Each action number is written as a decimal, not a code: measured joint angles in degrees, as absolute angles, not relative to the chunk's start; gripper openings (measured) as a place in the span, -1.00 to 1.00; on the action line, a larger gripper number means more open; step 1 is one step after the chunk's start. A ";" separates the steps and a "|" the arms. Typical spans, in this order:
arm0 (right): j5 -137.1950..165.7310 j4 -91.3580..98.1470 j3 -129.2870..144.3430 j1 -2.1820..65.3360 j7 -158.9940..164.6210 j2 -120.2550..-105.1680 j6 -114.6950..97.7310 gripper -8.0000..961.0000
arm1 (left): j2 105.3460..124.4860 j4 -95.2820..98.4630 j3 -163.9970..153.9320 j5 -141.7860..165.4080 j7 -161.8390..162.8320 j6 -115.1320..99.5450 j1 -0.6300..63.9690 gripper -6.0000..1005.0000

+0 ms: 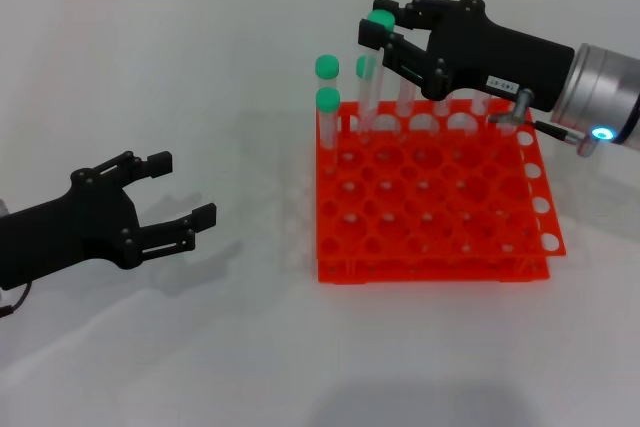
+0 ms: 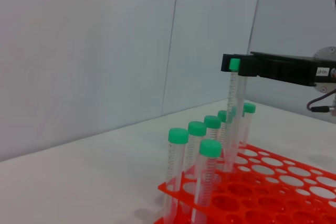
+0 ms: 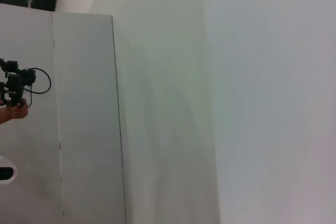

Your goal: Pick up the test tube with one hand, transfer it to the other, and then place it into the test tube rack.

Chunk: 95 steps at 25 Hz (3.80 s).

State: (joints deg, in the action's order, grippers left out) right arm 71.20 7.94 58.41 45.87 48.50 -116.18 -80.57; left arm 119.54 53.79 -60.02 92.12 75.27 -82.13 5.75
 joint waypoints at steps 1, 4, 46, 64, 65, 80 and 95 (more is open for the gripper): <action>70.58 7.04 58.41 46.27 47.78 -116.18 -80.51 -0.44 | 119.55 53.74 -60.03 92.09 75.27 -82.10 5.77 0.78; 68.53 4.19 58.49 47.51 45.23 -116.18 -80.28 -0.44 | 119.56 53.39 -60.02 91.97 75.25 -81.73 5.88 0.78; 75.21 0.95 58.97 48.26 41.94 -116.18 -73.77 -0.44 | 119.43 51.27 -60.03 91.99 75.23 -80.73 8.63 0.78; 74.99 6.44 63.99 47.32 47.39 -116.19 -73.13 -0.39 | 119.35 50.80 -60.03 92.38 75.23 -79.79 8.97 0.78; 74.98 6.58 63.99 47.27 47.59 -116.19 -73.13 -0.39 | 119.35 50.80 -60.03 92.38 75.23 -79.79 8.97 0.78; 75.22 13.67 64.86 41.55 51.64 -115.75 -78.54 0.33 | 119.16 50.80 -60.03 92.37 75.44 -80.13 8.63 0.78; 87.33 31.61 70.19 29.66 64.72 -109.89 -83.95 0.35 | 113.83 47.05 -56.87 97.06 79.55 -91.68 15.23 0.78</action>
State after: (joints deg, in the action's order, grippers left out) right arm 87.33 31.61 70.19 29.66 64.72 -109.89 -83.95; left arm 113.83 47.05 -56.87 97.06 79.55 -91.68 15.23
